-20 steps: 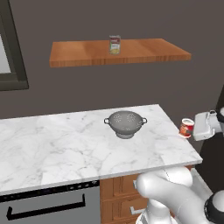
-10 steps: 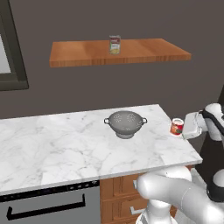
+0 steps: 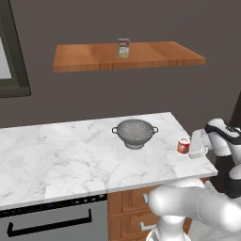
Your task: Restock the canned food cabinet by taking the new fresh canned food from the counter and placing it in the cabinet. Then, take the old canned food from the cabinet and place it on the counter.
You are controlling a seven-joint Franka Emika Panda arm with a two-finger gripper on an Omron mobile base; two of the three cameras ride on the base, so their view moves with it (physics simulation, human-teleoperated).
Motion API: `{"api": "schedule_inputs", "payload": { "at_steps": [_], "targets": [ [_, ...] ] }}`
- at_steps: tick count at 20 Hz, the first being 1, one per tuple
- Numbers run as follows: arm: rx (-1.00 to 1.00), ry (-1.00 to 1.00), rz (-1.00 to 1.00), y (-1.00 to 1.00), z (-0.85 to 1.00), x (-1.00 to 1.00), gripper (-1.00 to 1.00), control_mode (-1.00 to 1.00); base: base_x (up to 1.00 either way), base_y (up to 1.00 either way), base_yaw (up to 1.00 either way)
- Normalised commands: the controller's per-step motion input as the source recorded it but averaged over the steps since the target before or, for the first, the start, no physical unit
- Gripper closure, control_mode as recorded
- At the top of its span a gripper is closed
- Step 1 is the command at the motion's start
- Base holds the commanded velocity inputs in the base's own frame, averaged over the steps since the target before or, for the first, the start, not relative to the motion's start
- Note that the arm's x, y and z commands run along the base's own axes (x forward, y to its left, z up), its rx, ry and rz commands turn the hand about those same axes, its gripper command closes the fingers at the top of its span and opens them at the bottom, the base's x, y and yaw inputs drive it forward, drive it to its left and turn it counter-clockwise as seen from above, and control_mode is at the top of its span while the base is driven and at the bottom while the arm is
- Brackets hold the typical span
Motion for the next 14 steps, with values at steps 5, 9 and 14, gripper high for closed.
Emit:
{"api": "schedule_inputs", "payload": {
  "at_steps": [5, 9, 14],
  "targets": [
    [-0.03, 0.00, 0.00, 0.15, -0.45, 0.52, 1.00, -1.00, 0.00, 0.00, 0.00],
    [0.00, 0.00, 0.00, 0.02, -0.36, 0.39, -1.00, -1.00, 0.00, 0.00, 0.00],
    [0.00, -0.01, 0.00, 0.00, -0.02, 0.09, -1.00, -1.00, 0.00, 0.00, 0.00]
  ]
}}
